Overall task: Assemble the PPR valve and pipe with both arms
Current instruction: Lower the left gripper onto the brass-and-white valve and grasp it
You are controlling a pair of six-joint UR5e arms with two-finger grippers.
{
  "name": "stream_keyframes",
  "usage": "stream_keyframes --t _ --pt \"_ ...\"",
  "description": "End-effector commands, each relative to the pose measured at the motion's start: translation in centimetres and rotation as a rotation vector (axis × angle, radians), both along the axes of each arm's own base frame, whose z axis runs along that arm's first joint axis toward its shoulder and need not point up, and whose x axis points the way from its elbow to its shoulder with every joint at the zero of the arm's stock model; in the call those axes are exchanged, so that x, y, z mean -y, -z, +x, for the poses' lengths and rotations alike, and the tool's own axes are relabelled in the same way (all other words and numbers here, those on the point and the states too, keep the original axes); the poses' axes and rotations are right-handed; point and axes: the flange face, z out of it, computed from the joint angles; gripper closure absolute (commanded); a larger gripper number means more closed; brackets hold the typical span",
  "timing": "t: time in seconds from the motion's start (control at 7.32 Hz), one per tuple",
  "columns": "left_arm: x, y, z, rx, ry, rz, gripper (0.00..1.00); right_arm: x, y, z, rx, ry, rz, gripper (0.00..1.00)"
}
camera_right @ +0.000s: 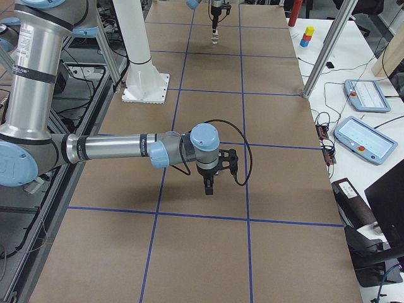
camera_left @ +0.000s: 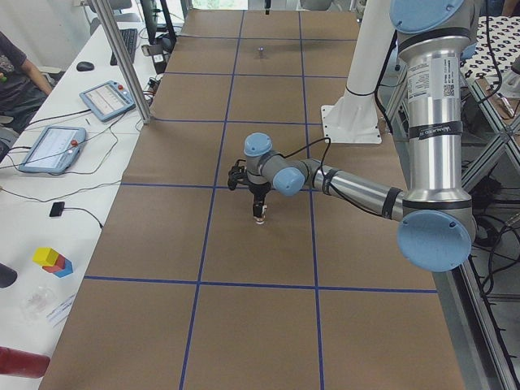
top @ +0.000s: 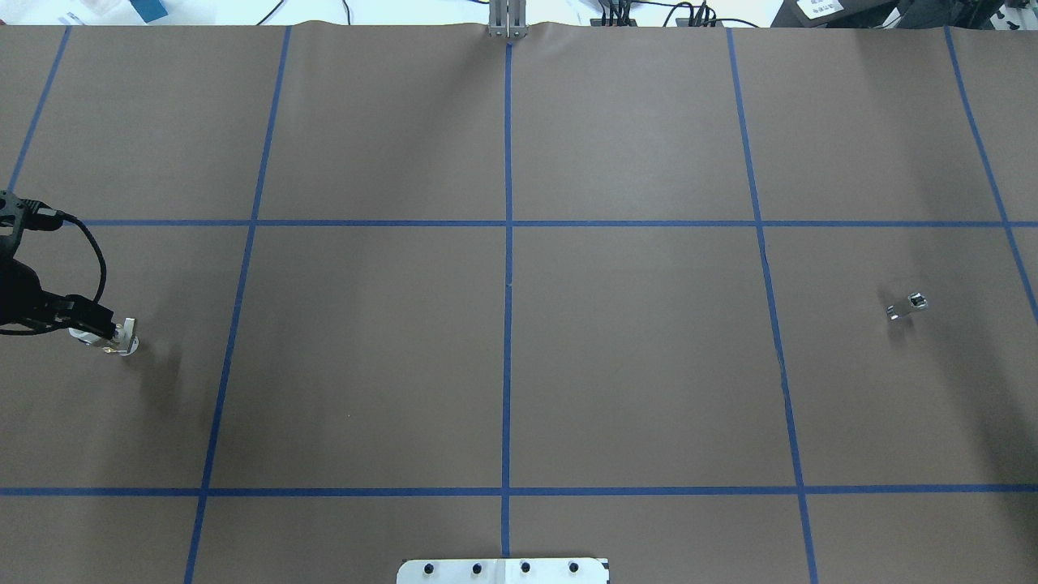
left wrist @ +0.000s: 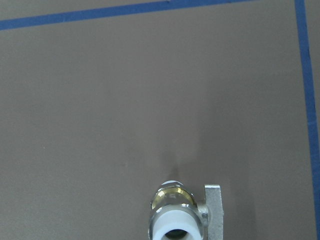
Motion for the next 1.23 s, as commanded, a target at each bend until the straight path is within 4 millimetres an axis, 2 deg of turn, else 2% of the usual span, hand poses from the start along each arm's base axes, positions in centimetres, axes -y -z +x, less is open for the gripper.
stream_keyframes --t 0.0,0.27,0.41,0.55,0.68,0.82,1.09 --pt "0.0 -0.4 0.4 0.005 -0.009 -0.005 0.13 0.0 0.0 0.0 0.000 0.000 0.000 0.00" --pt "0.3 -0.7 0.7 0.007 -0.010 -0.007 0.18 0.1 0.1 0.0 0.000 0.000 0.003 0.00" --pt "0.7 -0.5 1.0 0.005 -0.009 -0.006 0.29 0.1 0.1 0.0 0.000 0.000 0.003 0.00" --pt "0.7 -0.5 1.0 0.005 -0.009 -0.006 0.47 0.1 0.1 0.0 0.000 0.000 0.003 0.00" --pt "0.6 -0.5 1.0 0.004 -0.010 -0.007 0.70 0.1 0.1 0.0 0.000 0.000 0.003 0.00" --pt "0.7 -0.4 0.9 0.002 -0.009 -0.004 1.00 0.1 0.1 0.0 0.000 0.000 0.003 0.00" --pt "0.6 0.3 0.9 -0.012 -0.013 -0.001 1.00 0.1 0.2 0.0 0.001 0.000 0.004 0.00"
